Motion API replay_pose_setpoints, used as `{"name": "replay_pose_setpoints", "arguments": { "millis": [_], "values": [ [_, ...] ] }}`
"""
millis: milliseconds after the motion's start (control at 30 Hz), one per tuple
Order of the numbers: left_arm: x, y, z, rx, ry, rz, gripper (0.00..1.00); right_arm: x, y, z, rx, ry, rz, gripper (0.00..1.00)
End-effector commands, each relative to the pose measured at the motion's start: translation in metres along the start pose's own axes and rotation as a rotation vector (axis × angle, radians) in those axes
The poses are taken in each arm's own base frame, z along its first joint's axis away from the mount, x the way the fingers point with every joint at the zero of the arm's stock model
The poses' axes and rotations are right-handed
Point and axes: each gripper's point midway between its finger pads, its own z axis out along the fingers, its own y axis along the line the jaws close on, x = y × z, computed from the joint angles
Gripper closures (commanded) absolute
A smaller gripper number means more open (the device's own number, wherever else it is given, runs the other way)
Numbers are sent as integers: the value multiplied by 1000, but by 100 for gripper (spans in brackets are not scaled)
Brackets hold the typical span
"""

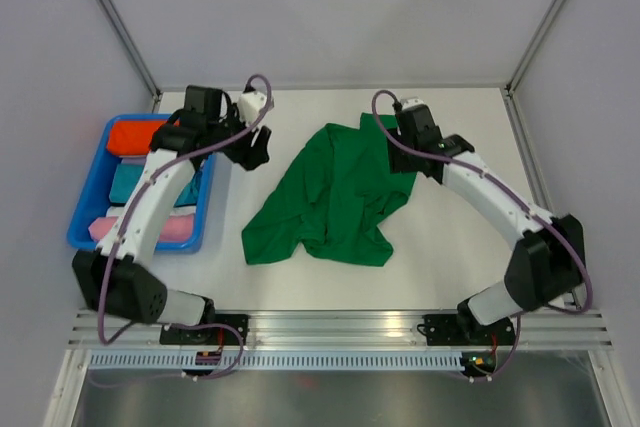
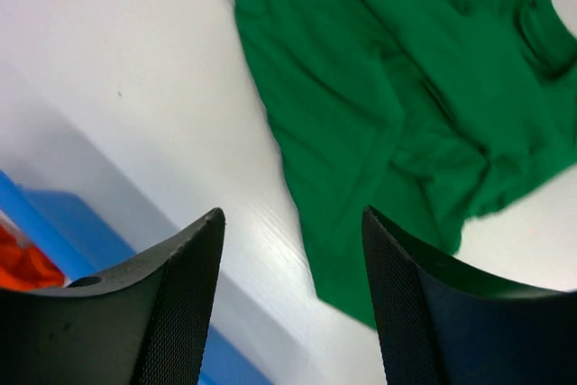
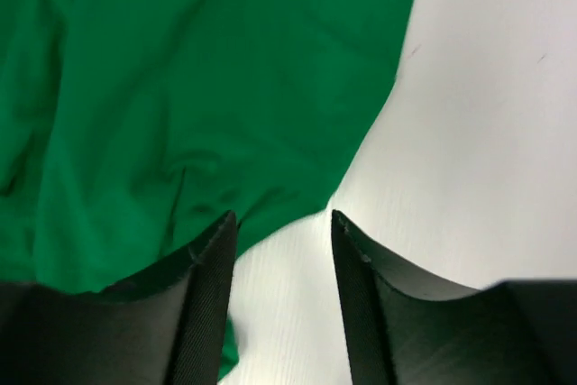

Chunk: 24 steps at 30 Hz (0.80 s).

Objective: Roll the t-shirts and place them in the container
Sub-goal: Flatten the tshirt

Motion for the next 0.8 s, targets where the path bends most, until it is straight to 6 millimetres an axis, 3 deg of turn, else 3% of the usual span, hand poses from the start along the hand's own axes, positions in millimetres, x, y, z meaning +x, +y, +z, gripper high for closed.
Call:
{"name": "replay_pose_setpoints", "arguments": {
  "millis": [0,33,67,100,133,167,200,233,300,533,700,767],
  "values": [
    [69,-35,-19,60,149,143,34,49,18,-21,-132,33,104,52],
    [94,-50,-16,105,204,180,34,61,23,-23,-146,49,129,54],
    [107,-59,-18,123,235,195,32,86,24,-21,-146,93,130,53],
    [114,-68,-22,135,237,229,30,90,28,-27,-168,79,144,52],
    [141,-83,-18,183,292,268,25,99,36,-29,-182,90,148,46],
    [152,-87,-17,189,314,297,22,117,35,-27,-176,120,152,45],
    [174,-95,-15,214,351,307,20,122,40,-29,-198,121,159,43],
    [177,-97,-9,204,346,339,17,138,39,-25,-196,152,177,43],
    [200,-101,-1,210,383,363,16,146,43,-23,-219,157,201,41],
    [234,-105,19,221,428,406,14,193,51,-11,-262,252,252,41],
    [254,-104,29,204,463,392,18,199,62,-10,-323,268,280,41],
    [262,-101,31,193,487,394,22,200,57,-13,-297,265,273,41]
  ]
}}
